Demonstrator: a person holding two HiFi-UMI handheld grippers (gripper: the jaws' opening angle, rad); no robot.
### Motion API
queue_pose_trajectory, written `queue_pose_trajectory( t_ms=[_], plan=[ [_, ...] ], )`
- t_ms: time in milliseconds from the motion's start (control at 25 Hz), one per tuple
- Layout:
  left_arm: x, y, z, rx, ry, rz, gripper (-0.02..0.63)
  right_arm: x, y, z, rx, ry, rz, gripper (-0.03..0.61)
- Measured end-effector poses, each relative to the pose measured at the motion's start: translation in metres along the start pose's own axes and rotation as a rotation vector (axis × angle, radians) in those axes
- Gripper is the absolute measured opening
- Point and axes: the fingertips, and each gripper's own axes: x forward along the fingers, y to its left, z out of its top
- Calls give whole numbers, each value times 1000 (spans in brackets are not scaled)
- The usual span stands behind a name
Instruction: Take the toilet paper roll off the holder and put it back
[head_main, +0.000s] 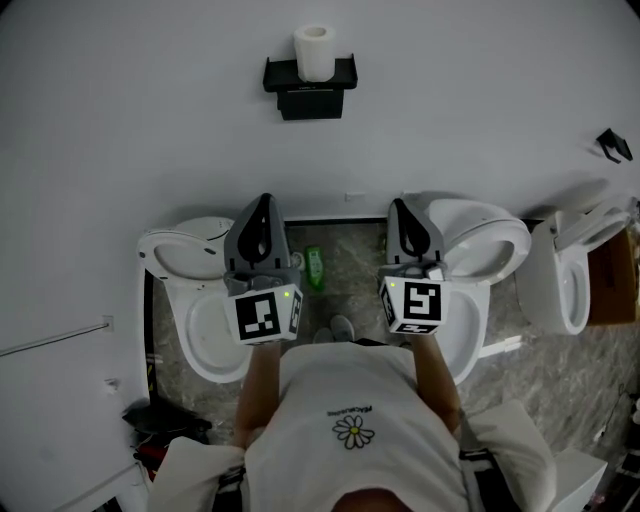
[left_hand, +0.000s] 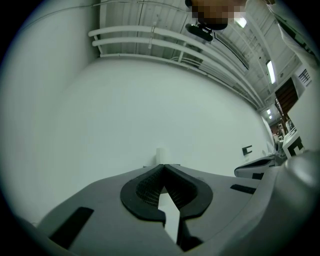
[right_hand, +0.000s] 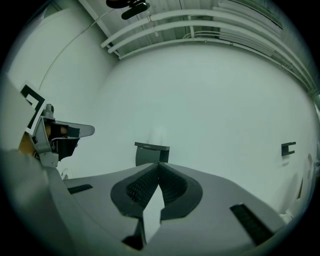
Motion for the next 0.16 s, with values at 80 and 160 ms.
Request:
queue_pose_trajectory(
  t_ms=[80,160],
  plan=[
    [0,1,0,1,-4,3,17,1,0,2,-3,-6,-1,11],
    [-1,2,0,1,-5,7,17,1,0,3,-7,-10,-2,11]
  ],
)
